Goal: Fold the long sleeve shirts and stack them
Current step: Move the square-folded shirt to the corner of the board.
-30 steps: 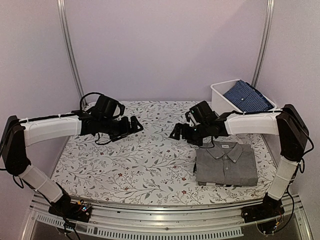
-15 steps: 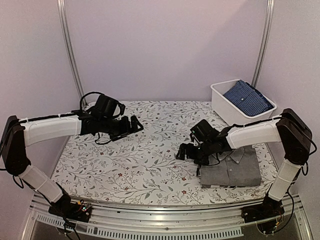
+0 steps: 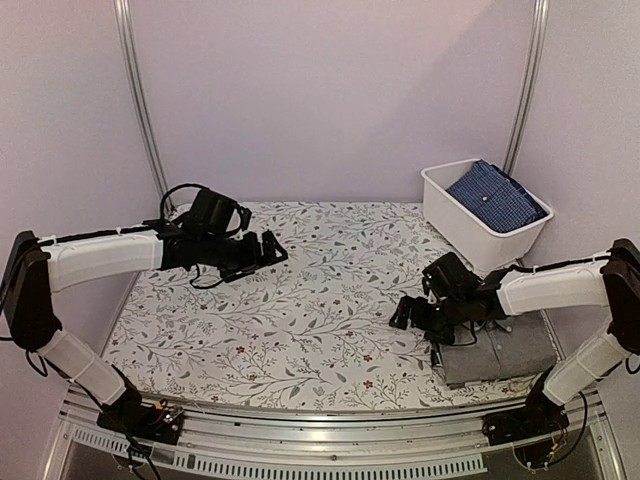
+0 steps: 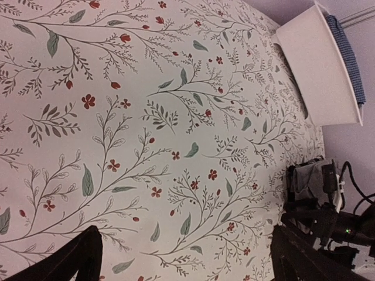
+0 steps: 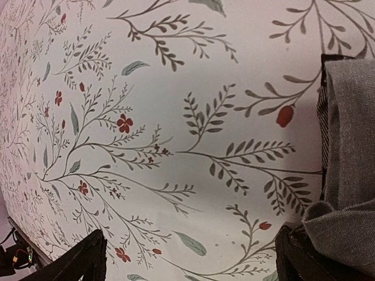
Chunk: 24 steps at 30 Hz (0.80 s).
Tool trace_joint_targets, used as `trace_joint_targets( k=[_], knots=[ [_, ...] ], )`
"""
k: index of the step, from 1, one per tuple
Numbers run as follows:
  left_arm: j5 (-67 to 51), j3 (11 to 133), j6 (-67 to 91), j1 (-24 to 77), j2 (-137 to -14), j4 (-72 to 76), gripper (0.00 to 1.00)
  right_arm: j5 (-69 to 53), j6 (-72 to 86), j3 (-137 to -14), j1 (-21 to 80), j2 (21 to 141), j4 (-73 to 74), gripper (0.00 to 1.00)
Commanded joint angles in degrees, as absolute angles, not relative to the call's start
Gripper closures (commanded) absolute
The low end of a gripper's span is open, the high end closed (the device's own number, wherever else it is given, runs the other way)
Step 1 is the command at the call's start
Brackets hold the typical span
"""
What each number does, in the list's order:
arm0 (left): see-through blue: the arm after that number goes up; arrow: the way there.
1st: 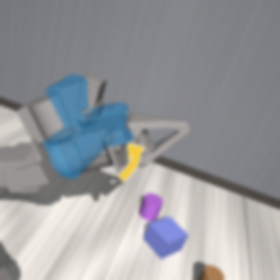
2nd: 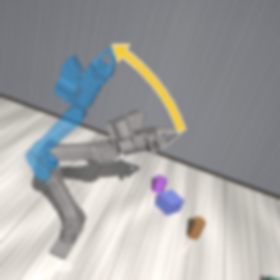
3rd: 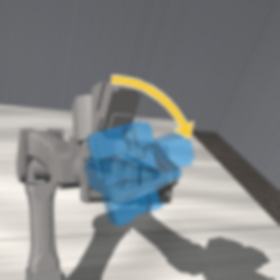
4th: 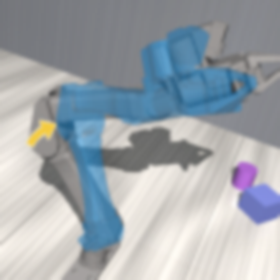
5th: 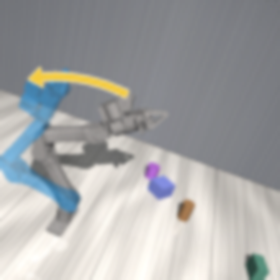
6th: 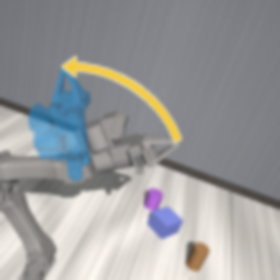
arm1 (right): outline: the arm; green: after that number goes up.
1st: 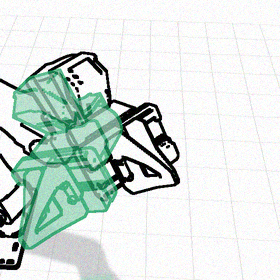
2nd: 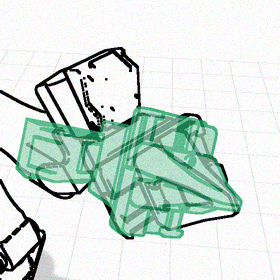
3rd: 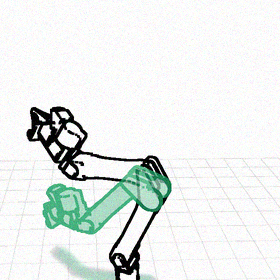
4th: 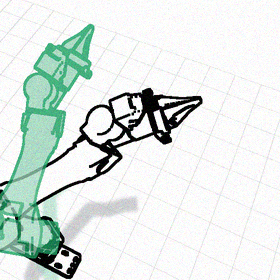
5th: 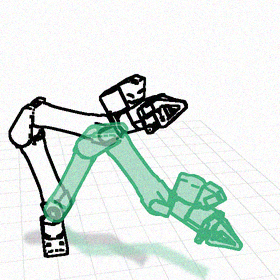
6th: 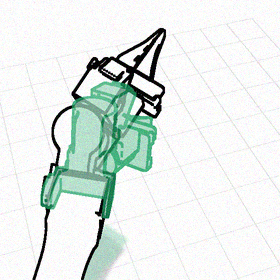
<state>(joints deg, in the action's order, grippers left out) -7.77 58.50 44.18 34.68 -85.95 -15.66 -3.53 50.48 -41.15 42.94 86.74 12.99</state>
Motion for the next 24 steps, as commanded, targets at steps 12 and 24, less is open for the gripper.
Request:
trace_joint_targets(
  k=[12,24],
  knots=[
    [-8.35,59.43,43.95,34.28,-86.62,-14.94,0.00,-0.90,48.19,-36.14,34.91,79.69,16.48,0.01],
    [-7.51,57.07,41.56,34.21,-83.80,-13.23,0.00,-1.36,43.28,-41.88,34.89,79.82,18.37,0.01]
  ],
)
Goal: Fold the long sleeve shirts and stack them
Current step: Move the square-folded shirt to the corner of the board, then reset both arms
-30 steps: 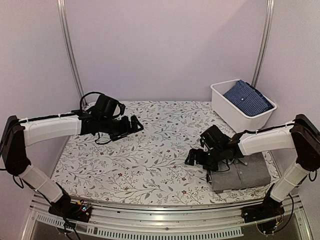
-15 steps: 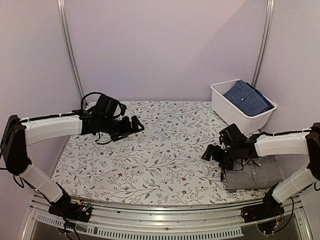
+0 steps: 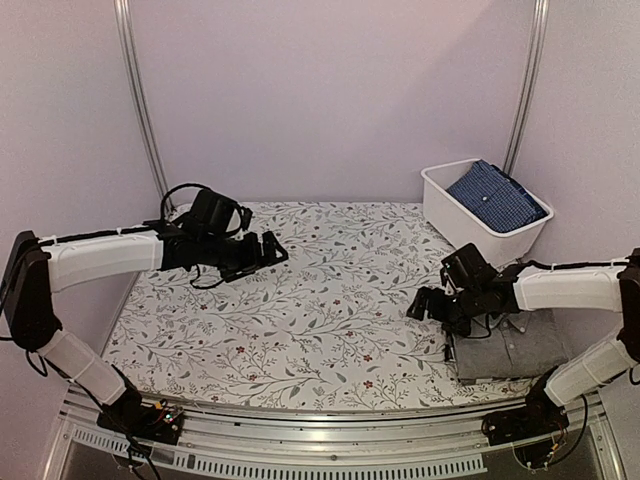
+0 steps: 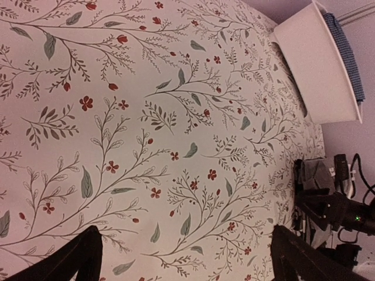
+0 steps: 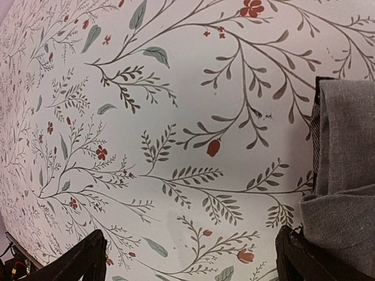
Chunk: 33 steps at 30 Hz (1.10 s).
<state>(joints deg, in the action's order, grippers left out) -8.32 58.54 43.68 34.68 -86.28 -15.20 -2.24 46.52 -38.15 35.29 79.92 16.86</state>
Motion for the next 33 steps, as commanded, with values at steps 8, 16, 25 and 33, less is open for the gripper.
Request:
trace_joint_targets(
  k=[8,16,25,33],
  knots=[
    [-4.79,52.87,36.72,33.78,-78.29,-10.44,0.00,1.05,38.70,-48.11,36.18,80.13,16.14,0.01],
    [-2.31,49.16,31.79,33.32,-70.19,-8.68,0.00,6.11,34.13,-51.20,36.84,73.30,12.83,0.01],
    [-2.34,47.14,29.57,33.39,-63.03,-6.63,0.00,7.75,30.45,-53.69,43.00,65.60,9.50,0.01],
    [-1.31,45.88,27.83,34.29,-58.64,-6.83,0.00,10.02,29.68,-56.07,46.23,65.60,8.10,0.01]
  ],
)
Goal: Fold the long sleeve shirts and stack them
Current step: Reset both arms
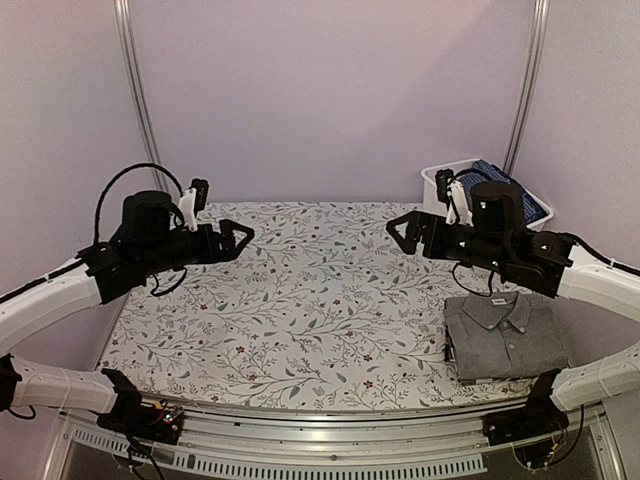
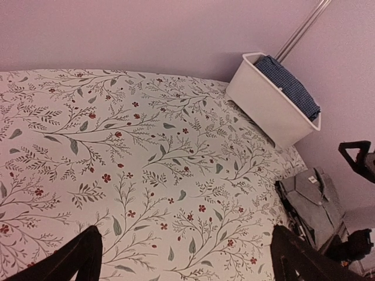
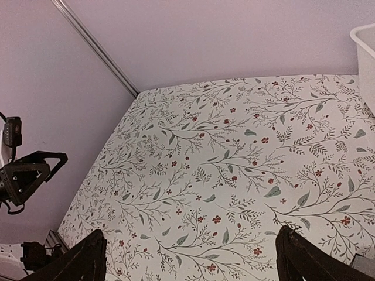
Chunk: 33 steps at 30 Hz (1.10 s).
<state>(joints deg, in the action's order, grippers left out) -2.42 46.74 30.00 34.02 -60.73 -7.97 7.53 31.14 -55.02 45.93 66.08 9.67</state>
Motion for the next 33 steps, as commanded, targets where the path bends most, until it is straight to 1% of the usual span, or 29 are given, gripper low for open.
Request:
trace_joint_targets(
  k=[1,8,16,33],
  knots=[
    [-1.04,46.00,27.62,34.28,-58.33,-7.03,0.00,10.14,29.22,-56.07,46.27,65.51,8.14,0.01],
    [-0.53,47.39,26.58,34.29,-58.18,-7.10,0.00,11.79,27.91,-55.57,46.23,64.10,8.26,0.01],
    [-0.18,47.31,26.47,34.28,-58.05,-6.81,0.00,14.78,27.18,-53.55,46.23,59.59,8.12,0.01],
    [-0.13,47.04,26.07,34.33,-57.90,-6.82,0.00,14.15,27.33,-53.98,46.23,60.77,8.09,0.01]
  ],
)
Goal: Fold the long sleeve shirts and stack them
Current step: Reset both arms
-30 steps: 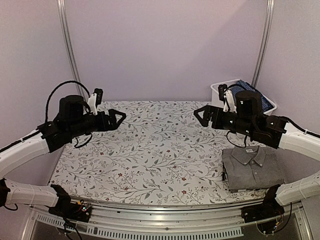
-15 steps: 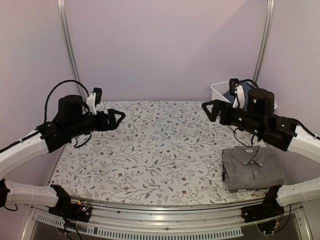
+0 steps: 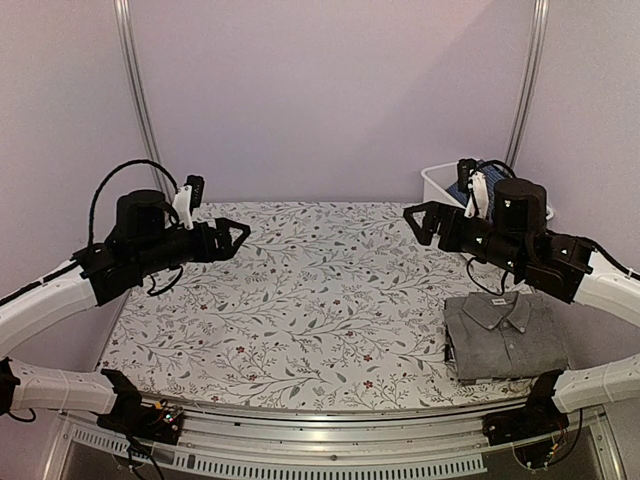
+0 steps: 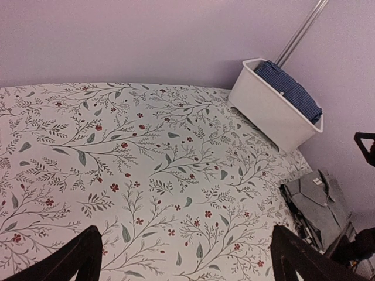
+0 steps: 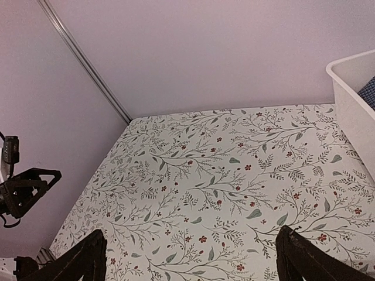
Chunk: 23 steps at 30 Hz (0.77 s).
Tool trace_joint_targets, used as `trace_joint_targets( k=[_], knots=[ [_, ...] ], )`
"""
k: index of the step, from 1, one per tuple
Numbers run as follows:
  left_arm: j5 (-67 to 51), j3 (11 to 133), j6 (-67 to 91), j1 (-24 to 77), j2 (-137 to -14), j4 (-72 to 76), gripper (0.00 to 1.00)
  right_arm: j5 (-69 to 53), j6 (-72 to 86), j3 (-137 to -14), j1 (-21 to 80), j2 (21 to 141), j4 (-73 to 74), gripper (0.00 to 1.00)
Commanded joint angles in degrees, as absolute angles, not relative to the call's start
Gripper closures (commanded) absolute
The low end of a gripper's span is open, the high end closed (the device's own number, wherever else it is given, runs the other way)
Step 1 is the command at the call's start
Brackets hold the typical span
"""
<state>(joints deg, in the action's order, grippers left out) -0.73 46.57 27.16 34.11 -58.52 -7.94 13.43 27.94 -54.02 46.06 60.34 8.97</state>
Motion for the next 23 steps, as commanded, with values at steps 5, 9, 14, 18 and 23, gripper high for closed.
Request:
trace_joint_targets(
  k=[5,9,14,18,23],
  knots=[
    [-0.18,46.87,26.10,34.29,-57.89,-6.83,0.00,13.80,27.33,-53.96,46.23,60.99,8.17,0.01],
    [-0.18,46.99,26.11,34.31,-57.84,-6.78,0.00,13.90,27.07,-54.22,46.23,61.30,8.48,0.01],
    [-0.14,46.97,26.02,34.28,-57.74,-7.01,0.01,14.01,26.92,-54.32,46.23,61.78,8.51,0.01],
    [-0.18,46.95,25.96,34.29,-57.74,-7.12,0.00,13.90,26.75,-54.32,46.23,62.03,8.51,0.01],
    [-0.13,46.95,26.02,34.31,-57.80,-7.07,0.00,14.15,26.63,-54.40,46.23,62.24,8.83,0.01]
  ],
)
